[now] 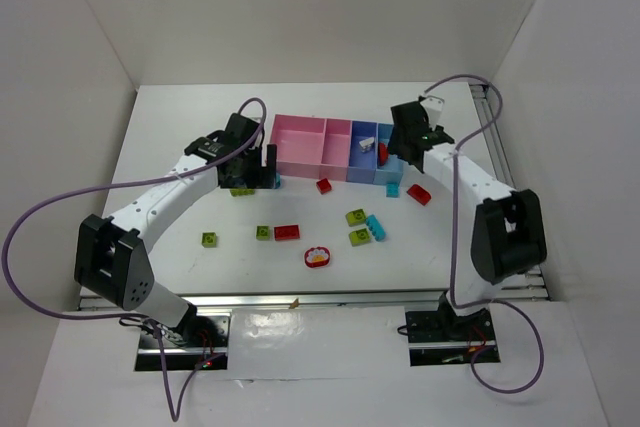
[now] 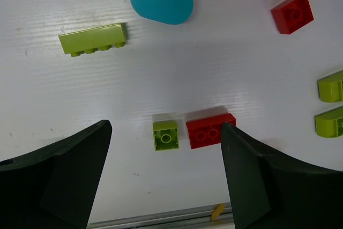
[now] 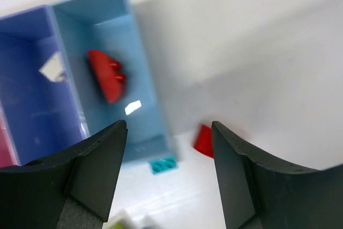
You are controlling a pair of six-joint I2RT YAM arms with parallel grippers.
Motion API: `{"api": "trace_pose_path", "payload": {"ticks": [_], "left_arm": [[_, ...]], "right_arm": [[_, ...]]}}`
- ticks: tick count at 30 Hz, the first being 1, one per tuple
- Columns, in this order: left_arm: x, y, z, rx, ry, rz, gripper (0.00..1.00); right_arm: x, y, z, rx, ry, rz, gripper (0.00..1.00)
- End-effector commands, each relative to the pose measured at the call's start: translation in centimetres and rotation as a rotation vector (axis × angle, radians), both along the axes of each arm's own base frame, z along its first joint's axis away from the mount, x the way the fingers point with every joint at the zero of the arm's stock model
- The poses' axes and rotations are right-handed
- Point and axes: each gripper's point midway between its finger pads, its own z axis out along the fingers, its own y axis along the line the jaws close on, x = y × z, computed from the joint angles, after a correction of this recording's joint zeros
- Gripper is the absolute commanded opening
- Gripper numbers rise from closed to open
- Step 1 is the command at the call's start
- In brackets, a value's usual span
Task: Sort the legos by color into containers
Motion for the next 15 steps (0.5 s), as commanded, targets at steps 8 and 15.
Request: {"api": "trace_pose_path", "payload": {"ticks": [8, 15], "left_arm": [[0.4, -0.5, 0.8, -0.014, -0.016, -0.009, 0.93], [0.9, -1.1, 0.8, -0.014, -0.016, -0.019, 0.93]], "right_arm": [[-9.9, -3.5, -5.3, 0.12, 0.188, -0.054, 0.89], [-11.0, -4.2, -8.5, 0.073, 0.329, -0.07, 0.89]]}}
